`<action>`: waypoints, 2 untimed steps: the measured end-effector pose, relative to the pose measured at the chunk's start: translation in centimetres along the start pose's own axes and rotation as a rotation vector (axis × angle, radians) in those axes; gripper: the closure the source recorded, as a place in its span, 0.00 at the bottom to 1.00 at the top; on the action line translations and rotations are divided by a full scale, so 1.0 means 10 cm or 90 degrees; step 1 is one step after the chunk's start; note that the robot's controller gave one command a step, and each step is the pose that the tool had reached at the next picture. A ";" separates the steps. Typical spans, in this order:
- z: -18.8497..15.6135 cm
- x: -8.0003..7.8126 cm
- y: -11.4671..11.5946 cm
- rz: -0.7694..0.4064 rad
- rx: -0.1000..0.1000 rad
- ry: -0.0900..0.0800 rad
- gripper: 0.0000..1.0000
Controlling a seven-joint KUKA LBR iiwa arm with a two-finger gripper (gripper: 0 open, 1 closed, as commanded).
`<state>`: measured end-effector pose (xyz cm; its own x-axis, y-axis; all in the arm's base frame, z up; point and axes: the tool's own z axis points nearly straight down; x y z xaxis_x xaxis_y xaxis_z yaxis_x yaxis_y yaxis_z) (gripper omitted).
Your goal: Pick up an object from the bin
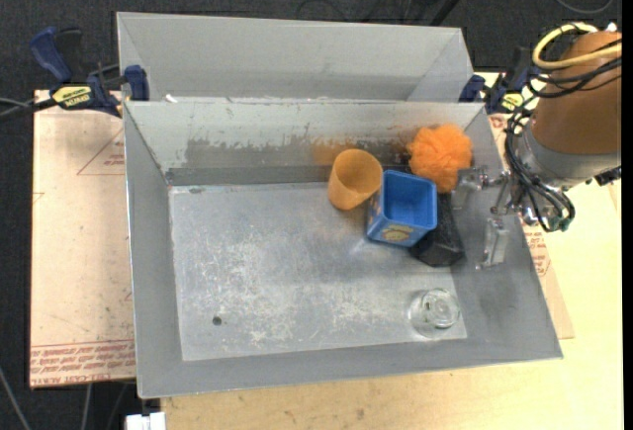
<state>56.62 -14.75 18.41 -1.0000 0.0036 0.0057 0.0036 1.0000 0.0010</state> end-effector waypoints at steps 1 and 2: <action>-0.04 -0.02 0.01 -0.002 0.001 -0.004 0.00; 0.32 -0.09 0.39 0.010 0.002 -0.008 0.00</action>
Offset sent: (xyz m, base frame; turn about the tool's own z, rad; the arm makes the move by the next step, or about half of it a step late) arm 0.0127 0.0863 -0.0763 0.0228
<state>57.51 -10.81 15.16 -0.9998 0.0198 -0.0072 0.0198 0.9998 -0.0027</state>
